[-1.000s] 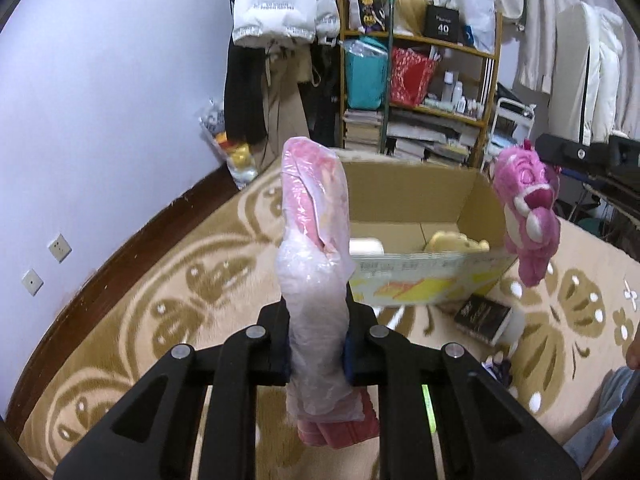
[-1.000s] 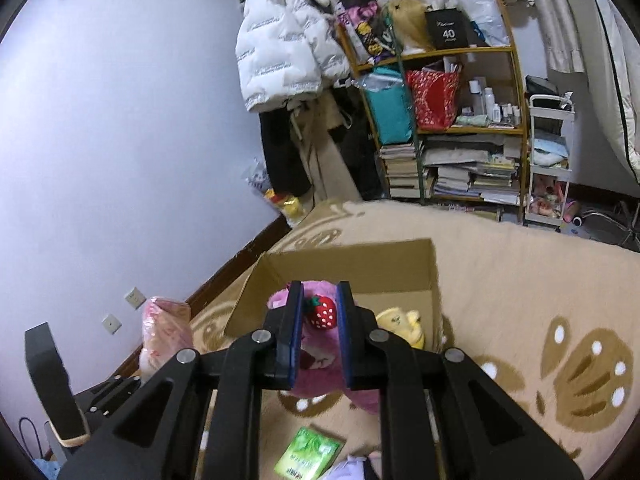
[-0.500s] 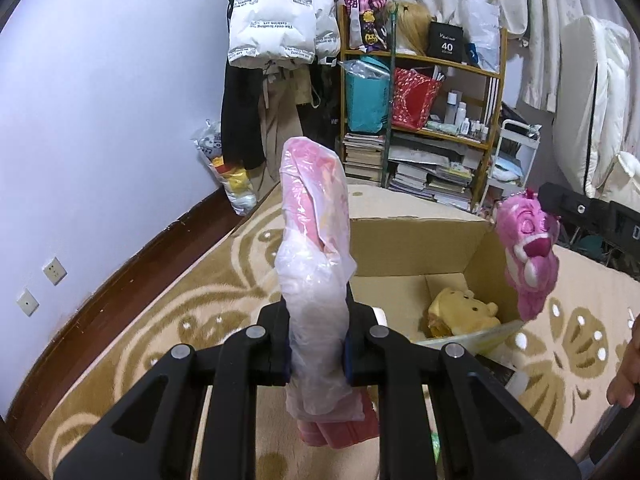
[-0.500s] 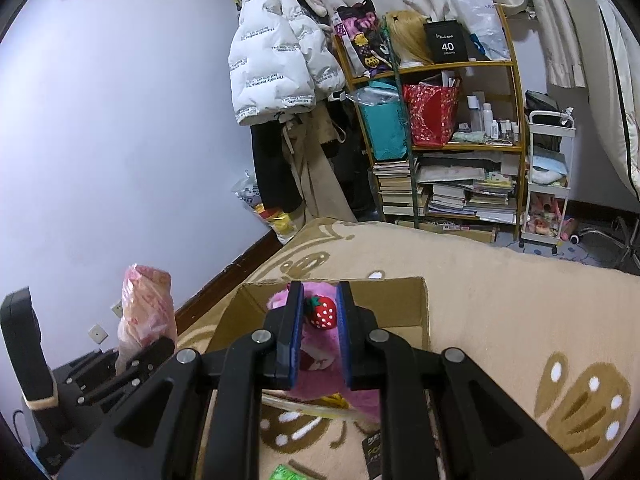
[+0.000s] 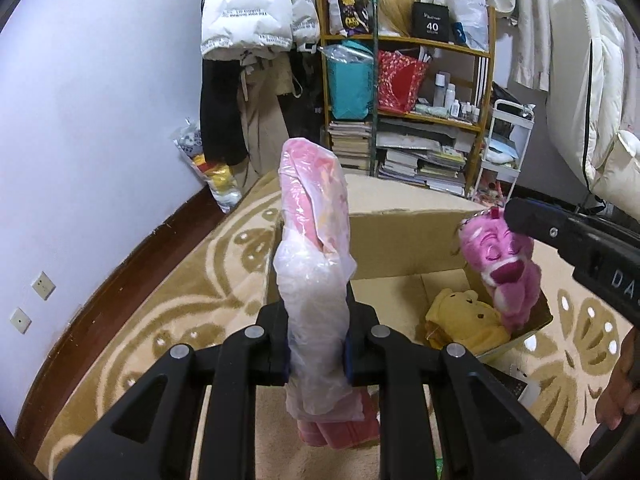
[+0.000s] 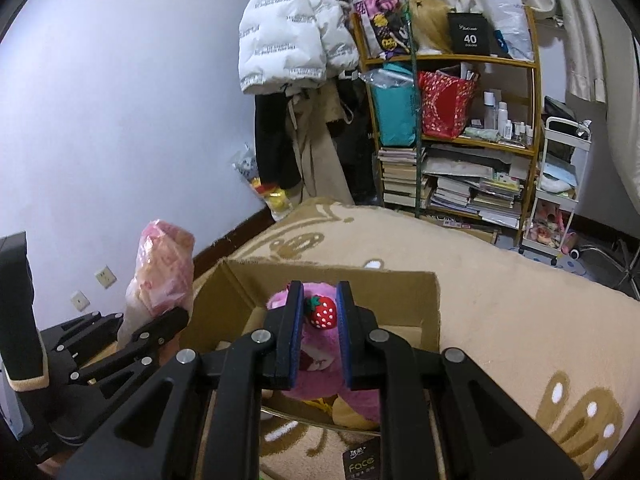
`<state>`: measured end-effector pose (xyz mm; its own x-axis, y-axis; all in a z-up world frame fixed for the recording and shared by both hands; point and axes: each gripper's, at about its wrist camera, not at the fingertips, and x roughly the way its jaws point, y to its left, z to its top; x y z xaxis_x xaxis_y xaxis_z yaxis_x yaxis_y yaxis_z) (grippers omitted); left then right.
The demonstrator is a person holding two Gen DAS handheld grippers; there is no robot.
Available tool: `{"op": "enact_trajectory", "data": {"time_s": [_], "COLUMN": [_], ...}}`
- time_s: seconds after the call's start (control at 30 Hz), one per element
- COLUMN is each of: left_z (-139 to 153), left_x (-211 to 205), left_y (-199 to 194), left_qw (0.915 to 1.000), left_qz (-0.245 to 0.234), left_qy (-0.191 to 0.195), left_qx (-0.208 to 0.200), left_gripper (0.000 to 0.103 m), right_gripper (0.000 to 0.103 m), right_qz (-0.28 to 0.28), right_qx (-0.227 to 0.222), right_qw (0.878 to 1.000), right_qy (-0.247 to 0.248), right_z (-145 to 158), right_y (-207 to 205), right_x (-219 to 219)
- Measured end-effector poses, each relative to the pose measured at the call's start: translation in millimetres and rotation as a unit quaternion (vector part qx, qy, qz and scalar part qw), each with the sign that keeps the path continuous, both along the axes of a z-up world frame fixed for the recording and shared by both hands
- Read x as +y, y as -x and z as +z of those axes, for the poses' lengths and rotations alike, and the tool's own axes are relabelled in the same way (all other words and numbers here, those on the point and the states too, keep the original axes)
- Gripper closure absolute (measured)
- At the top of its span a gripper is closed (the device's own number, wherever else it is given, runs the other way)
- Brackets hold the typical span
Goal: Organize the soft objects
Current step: 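Lift the pink bear and pink bundle and carry them toward the box, then open both tools over the box to drop the bear and bundle inside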
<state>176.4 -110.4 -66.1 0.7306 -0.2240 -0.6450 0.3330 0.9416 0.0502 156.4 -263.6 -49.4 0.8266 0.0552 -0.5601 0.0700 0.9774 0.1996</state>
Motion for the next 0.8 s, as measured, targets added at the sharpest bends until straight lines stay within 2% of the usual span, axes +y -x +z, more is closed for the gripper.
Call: {"op": "enact_trajectory", "data": {"time_s": [0.43,0.53,0.6,0.63,0.67,0.7,0.8], "left_z": [-19,-18,-16,-14,-12,-9,-1], "left_x": [-2,-2,1,2,3,5,6], "left_y": [-14,-15,-13,-12,-10,-7,0], "left_qw": [0.9992,0.9991,0.9992,0.9992,0.9994,0.9996,0.9999], "left_qz": [-0.007,-0.003,0.001,0.001,0.002,0.003,0.001], "left_qy": [0.007,0.003,0.004,0.006,0.007,0.007,0.002], "left_qx": [0.038,0.042,0.04,0.038,0.034,0.029,0.012], "left_gripper": [0.081,0.075,0.067,0.064,0.055,0.048,0.044], "right_gripper": [0.085,0.085,0.083,0.077,0.066,0.062,0.056], "right_qz": [-0.002,0.0,-0.001,-0.002,-0.005,-0.008,-0.011], "right_qx": [0.036,0.037,0.036,0.035,0.034,0.033,0.029], "right_qw": [0.999,0.999,0.999,0.999,0.999,0.999,0.999], "right_qy": [-0.027,-0.034,-0.036,-0.036,-0.036,-0.036,-0.041], "right_z": [-20,-19,-17,-16,-15,-14,-8], "right_y": [-8,-7,-5,-4,-3,-1,7], "right_x": [-8,-8,-8,-8,-9,-10,-10]}}
